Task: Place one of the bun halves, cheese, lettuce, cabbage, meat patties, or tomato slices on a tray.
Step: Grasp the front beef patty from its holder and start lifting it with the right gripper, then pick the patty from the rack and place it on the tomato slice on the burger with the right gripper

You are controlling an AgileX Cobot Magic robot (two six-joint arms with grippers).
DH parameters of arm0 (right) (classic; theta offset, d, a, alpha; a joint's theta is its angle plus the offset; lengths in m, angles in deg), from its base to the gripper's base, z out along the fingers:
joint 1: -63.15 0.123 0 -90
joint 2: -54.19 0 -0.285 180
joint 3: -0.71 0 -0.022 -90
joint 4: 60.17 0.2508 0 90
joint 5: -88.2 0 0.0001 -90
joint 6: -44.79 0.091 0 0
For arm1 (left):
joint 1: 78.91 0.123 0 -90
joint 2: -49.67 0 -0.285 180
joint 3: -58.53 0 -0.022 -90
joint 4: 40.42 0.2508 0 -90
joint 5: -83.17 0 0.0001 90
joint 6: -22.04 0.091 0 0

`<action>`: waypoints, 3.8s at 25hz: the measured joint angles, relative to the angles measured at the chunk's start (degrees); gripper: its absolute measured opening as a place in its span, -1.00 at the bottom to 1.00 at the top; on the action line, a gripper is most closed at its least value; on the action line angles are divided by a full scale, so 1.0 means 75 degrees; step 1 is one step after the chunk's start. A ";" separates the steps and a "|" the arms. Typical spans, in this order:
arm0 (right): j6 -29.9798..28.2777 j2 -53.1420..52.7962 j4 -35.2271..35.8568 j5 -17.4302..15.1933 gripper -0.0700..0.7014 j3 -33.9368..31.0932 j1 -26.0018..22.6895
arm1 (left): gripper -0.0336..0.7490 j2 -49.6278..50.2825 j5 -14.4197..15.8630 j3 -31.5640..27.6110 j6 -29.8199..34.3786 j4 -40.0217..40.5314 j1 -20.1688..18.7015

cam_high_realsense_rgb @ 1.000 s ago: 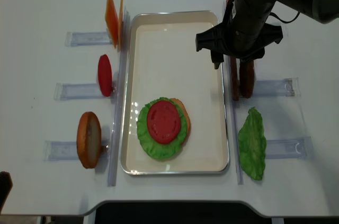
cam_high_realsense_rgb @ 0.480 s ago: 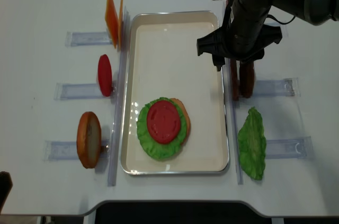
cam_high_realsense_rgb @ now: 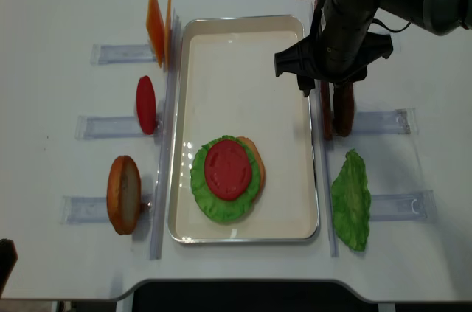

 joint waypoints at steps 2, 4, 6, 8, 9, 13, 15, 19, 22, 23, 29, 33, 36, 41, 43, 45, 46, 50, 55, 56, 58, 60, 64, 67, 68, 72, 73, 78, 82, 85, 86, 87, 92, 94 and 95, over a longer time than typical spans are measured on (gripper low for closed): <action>0.0000 0.0000 -0.0066 0.0000 0.22 0.0000 0.0000 | -0.92 0.0000 0.0000 0.0000 0.0000 0.0000 0.0000; 0.0000 0.0000 -0.0074 0.0008 0.22 0.0000 0.0000 | -0.92 0.0000 0.0000 0.0000 0.0000 0.0000 0.0000; 0.0000 0.0000 -0.0074 0.0033 0.22 0.0000 0.0000 | -0.92 0.0000 0.0000 0.0000 0.0000 0.0000 0.0000; 0.0000 0.0000 -0.0074 0.0078 0.22 0.0000 0.0000 | -0.92 0.0000 0.0000 0.0000 0.0000 0.0000 0.0000; 0.0000 0.0000 -0.0074 0.0104 0.22 0.0000 0.0000 | -0.92 0.0000 0.0000 0.0000 0.0000 0.0000 0.0000; 0.0000 0.0000 -0.0074 0.0169 0.22 0.0000 0.0000 | -0.92 0.0000 0.0000 0.0000 0.0000 0.0000 0.0000; 0.0000 0.0000 -0.0074 0.0169 0.22 0.0000 0.0000 | -0.92 0.0000 0.0000 0.0000 0.0000 0.0000 0.0000; 0.0000 0.0072 -0.0074 0.0154 0.22 0.0000 0.0000 | -0.92 0.0000 0.0000 0.0000 0.0000 0.0000 0.0000; 0.0000 0.0292 -0.0074 0.0076 0.22 0.0000 0.0000 | -0.92 0.0000 0.0000 0.0000 0.0000 0.0000 0.0000; 0.0000 0.0357 -0.0074 0.0076 0.22 0.0000 0.0000 | -0.92 0.0000 0.0000 0.0000 0.0000 0.0000 0.0000; 0.0000 0.0396 -0.0201 0.0083 0.22 0.0000 0.0000 | -0.92 0.0000 0.0000 0.0000 0.0000 0.0000 0.0000; 0.0000 0.0396 -0.0309 0.0101 0.17 0.0000 0.0000 | -0.92 0.0000 0.0000 0.0000 0.0000 0.0000 0.0000; 0.0000 0.0396 -0.0365 0.0101 0.04 0.0000 0.0000 | -0.92 0.0000 0.0000 0.0000 0.0000 0.0000 0.0000; 0.0000 0.0396 -0.0391 0.0101 -0.19 0.0000 0.0000 | -0.92 0.0000 0.0000 0.0000 0.0000 0.0000 0.0000; -0.0007 0.0396 -0.0391 0.0078 -0.22 0.0000 0.0000 | -0.92 0.0000 0.0000 0.0000 0.0000 0.0000 0.0000; -0.0007 0.0396 -0.0434 0.0031 -0.24 0.0000 0.0000 | -0.92 0.0000 0.0000 0.0000 0.0000 0.0000 0.0000; -0.0007 0.0396 -0.0458 -0.0019 -0.24 0.0000 0.0000 | -0.92 0.0000 0.0000 0.0000 0.0000 0.0000 0.0000; -0.0007 0.0396 -0.0529 -0.0121 -0.31 0.0000 0.0000 | -0.92 0.0000 0.0000 0.0000 0.0000 0.0000 0.0000; -0.0007 0.0396 -0.0590 -0.0146 -0.52 0.0000 0.0000 | -0.92 0.0000 0.0000 0.0000 0.0000 0.0000 0.0000; -0.0007 0.0396 -0.0608 -0.0147 -0.52 0.0000 0.0000 | -0.92 0.0000 0.0000 0.0000 0.0000 0.0000 0.0000; -0.0007 0.0396 -0.0618 -0.0152 -0.52 0.0000 0.0000 | -0.92 0.0000 0.0000 0.0000 0.0000 0.0000 0.0000; -0.0007 0.0396 -0.0618 -0.0182 -0.52 0.0000 0.0000 | -0.92 0.0000 0.0000 0.0000 0.0000 0.0000 0.0000; -0.0013 0.0388 -0.0620 -0.0278 -0.52 0.0000 0.0000 | -0.92 0.0000 0.0000 0.0000 0.0000 0.0000 0.0000; -0.0013 0.0308 -0.0592 -0.0496 -0.52 0.0000 0.0000 | -0.92 0.0000 0.0000 0.0000 0.0000 0.0000 0.0000; -0.0013 0.0253 -0.0567 -0.0549 -0.52 0.0000 0.0000 | -0.92 0.0000 0.0000 0.0000 0.0000 0.0000 0.0000; -0.0013 -0.0064 -0.0444 -0.0730 -0.52 0.0000 0.0000 | -0.92 0.0000 0.0000 0.0000 0.0000 0.0000 0.0000; -0.0013 -0.0167 -0.0428 -0.0747 -0.52 0.0000 0.0000 | -0.92 0.0000 0.0000 0.0000 0.0000 0.0000 0.0000; -0.0022 -0.0506 -0.0206 -0.1114 -0.52 0.0211 0.0000 | -0.92 0.0000 0.0000 0.0000 0.0000 0.0000 0.0000; -0.0155 -0.0773 0.0294 -0.1120 -0.52 0.0291 0.0000 | -0.92 0.0000 0.0000 0.0000 0.0000 0.0000 0.0000; -0.0375 -0.0962 0.0675 -0.1120 -0.52 0.0291 0.0000 | -0.92 0.0000 0.0000 0.0000 0.0000 0.0000 0.0000; -0.0453 -0.0994 0.0801 -0.1120 -0.52 0.0291 0.0008 | -0.92 0.0000 0.0000 0.0000 0.0000 0.0000 0.0000; -0.0527 -0.1022 0.0939 -0.1100 -0.52 0.0291 0.0024 | -0.92 0.0000 0.0000 0.0000 0.0000 0.0000 0.0000; -0.0695 -0.1144 0.1260 -0.0791 -0.52 0.0291 0.0325 | -0.92 0.0000 0.0000 0.0000 0.0000 0.0000 0.0000; -0.0714 -0.1191 0.1414 -0.0598 -0.52 0.0291 0.0494 | -0.92 0.0000 0.0000 0.0000 0.0000 0.0000 0.0000; -0.0731 -0.1193 0.1533 -0.0504 -0.52 0.0291 0.0563 | -0.92 0.0000 0.0000 0.0000 0.0000 0.0000 0.0000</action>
